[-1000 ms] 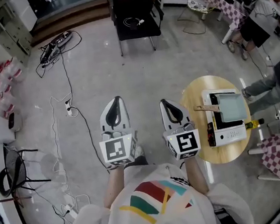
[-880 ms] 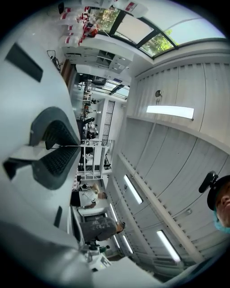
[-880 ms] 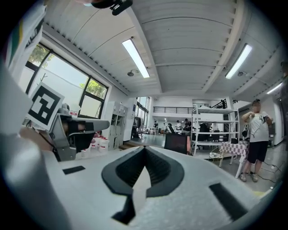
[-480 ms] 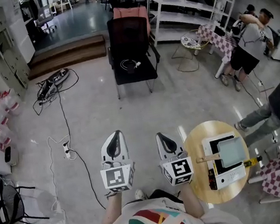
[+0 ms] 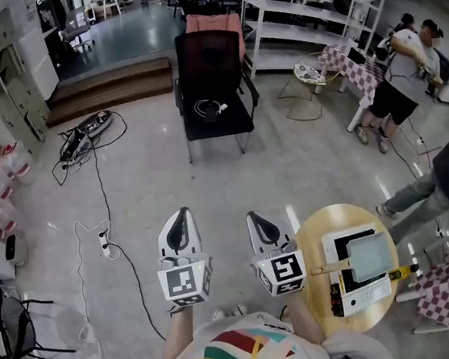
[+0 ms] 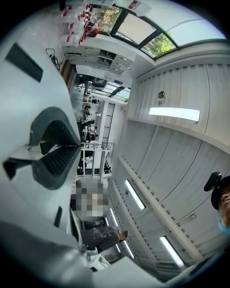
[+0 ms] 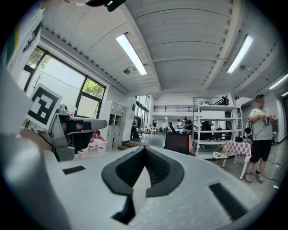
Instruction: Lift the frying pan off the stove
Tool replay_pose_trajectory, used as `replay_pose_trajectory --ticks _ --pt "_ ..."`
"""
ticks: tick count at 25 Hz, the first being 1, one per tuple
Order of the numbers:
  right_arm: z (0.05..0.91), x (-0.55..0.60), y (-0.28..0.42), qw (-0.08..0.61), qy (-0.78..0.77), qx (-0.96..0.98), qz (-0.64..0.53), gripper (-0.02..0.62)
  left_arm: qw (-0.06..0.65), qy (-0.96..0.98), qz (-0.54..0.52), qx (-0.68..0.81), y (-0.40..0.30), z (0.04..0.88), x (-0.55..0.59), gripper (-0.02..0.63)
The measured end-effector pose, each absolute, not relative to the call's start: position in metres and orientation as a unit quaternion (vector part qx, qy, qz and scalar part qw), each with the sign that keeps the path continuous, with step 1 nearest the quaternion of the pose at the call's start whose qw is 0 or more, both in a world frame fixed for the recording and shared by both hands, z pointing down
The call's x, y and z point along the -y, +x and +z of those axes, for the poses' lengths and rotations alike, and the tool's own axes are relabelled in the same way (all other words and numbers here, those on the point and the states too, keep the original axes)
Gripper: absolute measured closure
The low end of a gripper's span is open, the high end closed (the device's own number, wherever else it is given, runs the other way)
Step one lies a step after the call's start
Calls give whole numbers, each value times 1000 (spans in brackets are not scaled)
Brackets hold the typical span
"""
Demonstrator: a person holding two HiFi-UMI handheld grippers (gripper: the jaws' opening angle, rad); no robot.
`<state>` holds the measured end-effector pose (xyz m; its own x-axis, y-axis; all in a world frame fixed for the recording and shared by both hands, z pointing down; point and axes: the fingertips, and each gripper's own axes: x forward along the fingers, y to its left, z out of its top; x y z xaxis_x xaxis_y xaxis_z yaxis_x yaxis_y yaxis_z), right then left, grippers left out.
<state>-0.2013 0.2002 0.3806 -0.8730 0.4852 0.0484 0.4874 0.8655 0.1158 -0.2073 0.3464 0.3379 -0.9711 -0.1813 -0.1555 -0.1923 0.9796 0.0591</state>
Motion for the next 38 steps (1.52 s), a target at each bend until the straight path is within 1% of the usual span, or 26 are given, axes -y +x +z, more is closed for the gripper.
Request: replay_pose_trajectory --ticks 4,7,10,13,16,19,26,33,38 --pt "378 -173 -213 4 -227 971 -70 597 62 -113 40 -991 -229 344 -320 598" --pt "371 -141 -220 1 -197 978 -66 597 67 -140 40 -987 -244 337 -289 600" --pt "362 -104 -211 -2 -156 986 -59 597 76 -175 36 -981 -248 326 -249 600" --pt "347 -58 -196 -20 -98 993 -60 597 84 -224 33 -970 -246 312 -196 600" --pt "337 -7 -177 -34 -32 997 -56 597 96 -295 31 -950 -245 320 -133 600" --pt "338 41 -159 -33 39 997 -54 597 98 -371 34 -923 -241 328 -71 600" --pt "335 135 -107 -24 217 974 -56 597 96 -515 48 -850 -225 310 52 600" --pt "335 184 -38 -14 389 920 -53 597 98 -638 54 -762 -196 307 135 600" --pt "336 193 -16 -20 467 883 -45 597 103 -694 55 -711 -185 298 161 600"
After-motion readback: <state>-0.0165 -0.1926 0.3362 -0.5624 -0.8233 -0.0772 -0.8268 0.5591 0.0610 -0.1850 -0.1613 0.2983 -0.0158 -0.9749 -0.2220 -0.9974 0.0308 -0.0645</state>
